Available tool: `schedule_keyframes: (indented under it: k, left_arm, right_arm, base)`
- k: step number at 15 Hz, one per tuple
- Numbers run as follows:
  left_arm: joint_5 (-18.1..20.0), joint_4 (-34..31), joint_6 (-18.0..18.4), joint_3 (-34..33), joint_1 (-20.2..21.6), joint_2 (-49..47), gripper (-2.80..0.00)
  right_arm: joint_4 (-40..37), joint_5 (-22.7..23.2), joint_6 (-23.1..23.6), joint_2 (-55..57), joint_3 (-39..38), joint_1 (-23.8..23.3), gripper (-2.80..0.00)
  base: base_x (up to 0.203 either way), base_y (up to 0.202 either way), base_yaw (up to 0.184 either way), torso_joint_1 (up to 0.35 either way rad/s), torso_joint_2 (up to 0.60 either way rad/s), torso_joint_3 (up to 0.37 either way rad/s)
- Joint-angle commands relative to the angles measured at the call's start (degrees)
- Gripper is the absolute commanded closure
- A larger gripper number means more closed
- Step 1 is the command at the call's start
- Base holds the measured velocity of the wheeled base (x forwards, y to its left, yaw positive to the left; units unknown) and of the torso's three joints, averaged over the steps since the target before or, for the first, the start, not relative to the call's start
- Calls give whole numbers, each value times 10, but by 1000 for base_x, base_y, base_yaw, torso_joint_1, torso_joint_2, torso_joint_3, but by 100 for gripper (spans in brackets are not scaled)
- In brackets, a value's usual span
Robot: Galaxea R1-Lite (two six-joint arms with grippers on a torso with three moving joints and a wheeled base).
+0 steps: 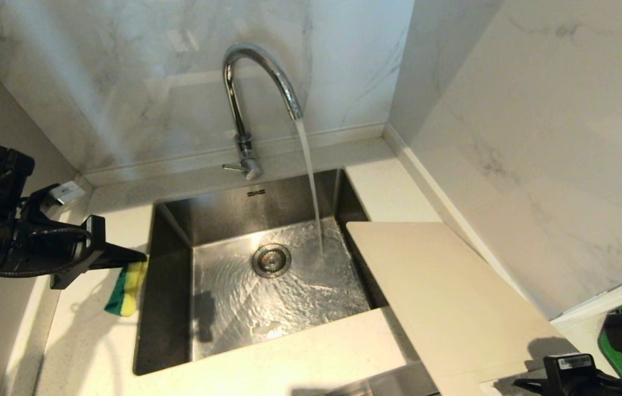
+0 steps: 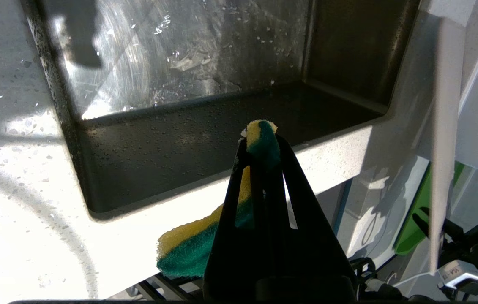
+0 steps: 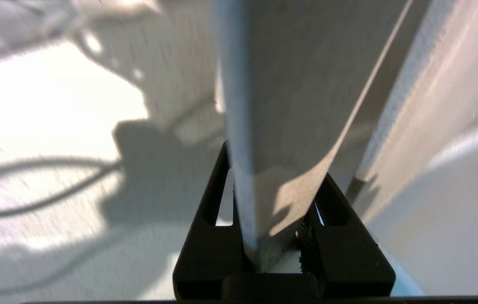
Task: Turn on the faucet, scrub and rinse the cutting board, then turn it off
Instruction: Put down the cutting board
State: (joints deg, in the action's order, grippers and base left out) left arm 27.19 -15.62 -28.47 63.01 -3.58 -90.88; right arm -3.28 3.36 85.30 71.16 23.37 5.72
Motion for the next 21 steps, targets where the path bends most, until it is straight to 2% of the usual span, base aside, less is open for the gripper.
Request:
schedule_keyframes:
  k: [1,9,13,21]
  left_arm:
    - [1,-1,-2,0,0,-2,0]
    - [0,1,-3,10,1,-11,0]
    - [0,1,-3,11,1,-13,0]
    - [0,1,-2,14,1,-24,0]
  right_arm:
    - [-2,2,-4,39,20,40,0]
    - [-2,1,-7,79,10,47,0]
    - [-2,38,-15,103,12,52,0]
    - [1,42,-56,160,24,115,0]
  base:
    - [0,0,0,0,0,0]
    - [0,0,0,0,0,0]
    - [0,0,0,0,0,0]
    - [0,0,0,0,0,0]
